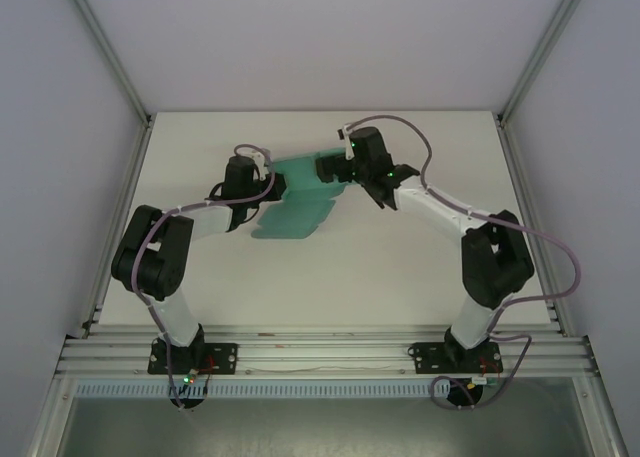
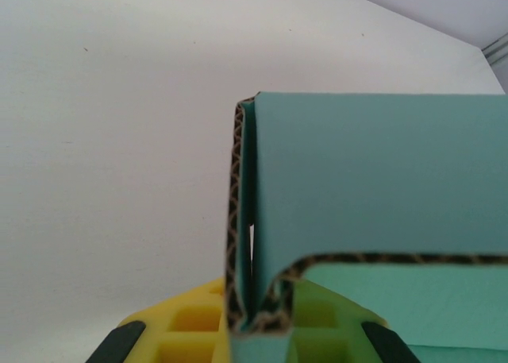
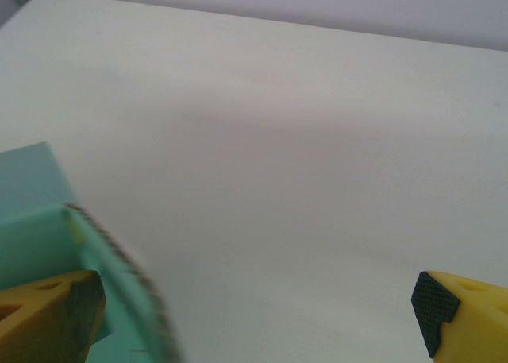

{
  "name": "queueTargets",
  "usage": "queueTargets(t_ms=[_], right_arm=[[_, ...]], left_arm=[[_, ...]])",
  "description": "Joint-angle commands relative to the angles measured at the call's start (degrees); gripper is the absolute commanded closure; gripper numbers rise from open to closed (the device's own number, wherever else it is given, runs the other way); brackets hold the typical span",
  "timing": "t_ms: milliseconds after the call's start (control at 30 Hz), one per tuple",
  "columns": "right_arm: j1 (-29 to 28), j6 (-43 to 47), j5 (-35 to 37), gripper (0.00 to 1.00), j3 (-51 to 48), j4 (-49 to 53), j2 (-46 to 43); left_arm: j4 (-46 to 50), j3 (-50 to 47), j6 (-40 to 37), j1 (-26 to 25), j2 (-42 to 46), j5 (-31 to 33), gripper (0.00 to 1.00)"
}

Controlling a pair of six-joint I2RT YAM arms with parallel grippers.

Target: Assemble paper box

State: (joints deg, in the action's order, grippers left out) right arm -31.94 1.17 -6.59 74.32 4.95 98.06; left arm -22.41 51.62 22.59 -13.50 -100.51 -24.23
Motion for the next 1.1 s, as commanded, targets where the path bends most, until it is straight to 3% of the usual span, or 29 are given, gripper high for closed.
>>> queueTargets(t_ms=[0, 233, 333, 1067], right_arm=[[0.0, 0.5, 6.7, 0.0, -3.3, -0.7, -6.4], [0.6, -1.1, 6.9, 0.0, -9.9, 7.7, -14.8], [1.2, -1.7, 3.8, 0.0, -13.0, 8.9, -16.4], [2.2, -1.2, -4.6, 0.0, -1.9, 0.6, -0.5]], left_arm=[[1.5, 1.1, -0.1, -0.5, 3.4, 4.1, 1.0], [2.7, 1.9, -0.6, -0.4, 2.9, 4.7, 1.0], [3.0, 2.4, -0.9, -0.4, 2.4, 4.6, 1.0], [4.9, 4.2, -2.5, -0.6, 0.1, 1.7, 1.0]])
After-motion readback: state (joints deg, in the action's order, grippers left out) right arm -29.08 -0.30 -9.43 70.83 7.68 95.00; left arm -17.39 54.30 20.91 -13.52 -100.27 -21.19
